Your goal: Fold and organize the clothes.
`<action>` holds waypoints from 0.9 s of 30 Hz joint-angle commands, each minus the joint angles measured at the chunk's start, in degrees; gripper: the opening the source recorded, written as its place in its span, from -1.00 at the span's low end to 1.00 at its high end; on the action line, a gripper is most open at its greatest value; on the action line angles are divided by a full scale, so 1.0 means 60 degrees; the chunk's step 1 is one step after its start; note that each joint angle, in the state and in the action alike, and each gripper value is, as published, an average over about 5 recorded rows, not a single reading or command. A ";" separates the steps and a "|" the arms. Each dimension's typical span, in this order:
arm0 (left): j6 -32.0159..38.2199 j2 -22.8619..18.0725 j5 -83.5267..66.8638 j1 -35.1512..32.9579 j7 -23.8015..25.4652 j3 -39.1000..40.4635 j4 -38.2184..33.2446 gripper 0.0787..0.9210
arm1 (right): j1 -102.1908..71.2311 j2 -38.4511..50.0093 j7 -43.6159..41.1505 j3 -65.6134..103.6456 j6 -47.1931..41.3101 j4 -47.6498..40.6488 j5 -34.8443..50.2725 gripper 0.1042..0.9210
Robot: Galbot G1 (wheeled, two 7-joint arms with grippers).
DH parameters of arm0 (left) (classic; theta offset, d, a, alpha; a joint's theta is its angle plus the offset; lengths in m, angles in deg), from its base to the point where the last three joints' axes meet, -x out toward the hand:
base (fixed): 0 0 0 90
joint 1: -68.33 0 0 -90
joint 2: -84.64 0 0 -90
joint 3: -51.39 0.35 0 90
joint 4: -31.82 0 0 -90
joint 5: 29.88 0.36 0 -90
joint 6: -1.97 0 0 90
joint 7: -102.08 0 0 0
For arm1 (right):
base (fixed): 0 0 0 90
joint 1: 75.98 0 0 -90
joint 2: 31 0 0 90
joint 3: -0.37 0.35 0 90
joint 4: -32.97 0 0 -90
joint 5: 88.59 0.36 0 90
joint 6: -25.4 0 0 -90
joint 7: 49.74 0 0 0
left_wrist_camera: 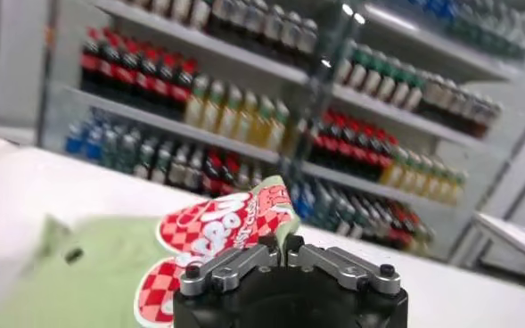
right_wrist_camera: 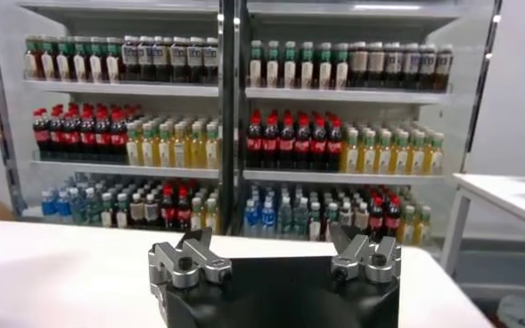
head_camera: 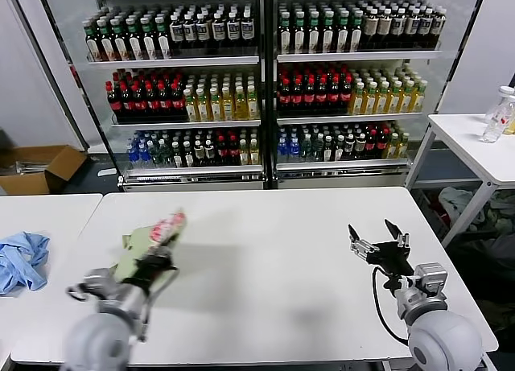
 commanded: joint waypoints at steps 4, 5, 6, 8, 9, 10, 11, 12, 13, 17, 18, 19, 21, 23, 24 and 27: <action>0.0138 -0.3962 0.3315 0.2542 -0.1079 0.5123 0.2577 -0.94 | 0.0265 0.0382 -0.0007 0.0192 -0.0009 -0.0231 0.0093 0.76; 0.0202 -0.3963 0.3389 0.2636 -0.1028 0.5165 0.2793 -0.94 | 0.0312 0.0377 -0.0009 0.0164 -0.0016 -0.0276 0.0089 0.76; 0.0244 -0.3959 0.3448 0.2710 -0.0974 0.5164 0.2959 -0.94 | 0.0361 0.0373 -0.0011 0.0131 -0.0021 -0.0324 0.0085 0.76; 0.0273 -0.3934 0.3499 0.2824 -0.0843 0.5014 0.3091 -0.94 | 0.0420 0.0377 -0.0023 0.0063 -0.0025 -0.0406 0.0076 0.76; 0.0305 -0.3911 0.3528 0.2859 -0.0755 0.4893 0.3085 -0.94 | 0.0445 0.0376 -0.0026 0.0019 -0.0026 -0.0443 0.0073 0.76; 0.0358 -0.3870 0.3545 0.2872 -0.0678 0.4759 0.3022 -0.93 | 0.0490 0.0367 -0.0025 -0.0051 -0.0028 -0.0485 0.0072 0.76; 0.0424 -0.3778 0.3542 0.2858 -0.0594 0.4598 0.2896 -0.91 | 0.0567 0.0352 -0.0013 -0.0172 -0.0031 -0.0548 0.0085 0.76; 0.0490 -0.3652 0.3541 0.2832 -0.0509 0.4447 0.2730 -0.87 | 0.0659 0.0332 0.0007 -0.0322 -0.0036 -0.0616 0.0109 0.76; 0.0559 -0.3468 0.3556 0.2751 -0.0416 0.4308 0.2522 -0.82 | 0.0773 0.0306 0.0034 -0.0499 -0.0048 -0.0689 0.0148 0.76; 0.0822 -0.2412 0.3661 0.2021 -0.0071 0.3679 0.1371 -0.58 | 0.1466 0.0130 0.0145 -0.1559 -0.0225 -0.1046 0.0550 0.76; 0.0872 -0.2157 0.3636 0.1805 -0.0010 0.3442 0.1082 -0.52 | 0.1692 0.0062 0.0175 -0.1873 -0.0300 -0.1149 0.0726 0.76; 0.0913 -0.1887 0.3539 0.1596 0.0029 0.3098 0.0798 -0.46 | 0.1952 -0.0033 0.0235 -0.2227 -0.0394 -0.1279 0.0935 0.76; 0.0984 -0.1450 0.3196 0.1218 0.0060 0.2172 0.0392 -0.31 | 0.2463 -0.0268 0.0401 -0.2865 -0.0593 -0.1610 0.1273 0.76; 0.1117 -0.0954 0.2836 0.0852 0.0032 0.1080 0.0248 -0.17 | 0.2951 -0.0573 0.0617 -0.3637 -0.0854 -0.2039 0.1469 0.76; 0.1175 -0.0742 0.2722 0.0693 0.0013 0.0619 0.0271 -0.11 | 0.3135 -0.0713 0.0723 -0.4003 -0.0965 -0.2250 0.1499 0.76; 0.1318 -0.0115 0.2367 0.0131 -0.0016 -0.0476 0.0321 0.10 | 0.3583 -0.1066 0.1029 -0.5124 -0.1173 -0.2940 0.1489 0.76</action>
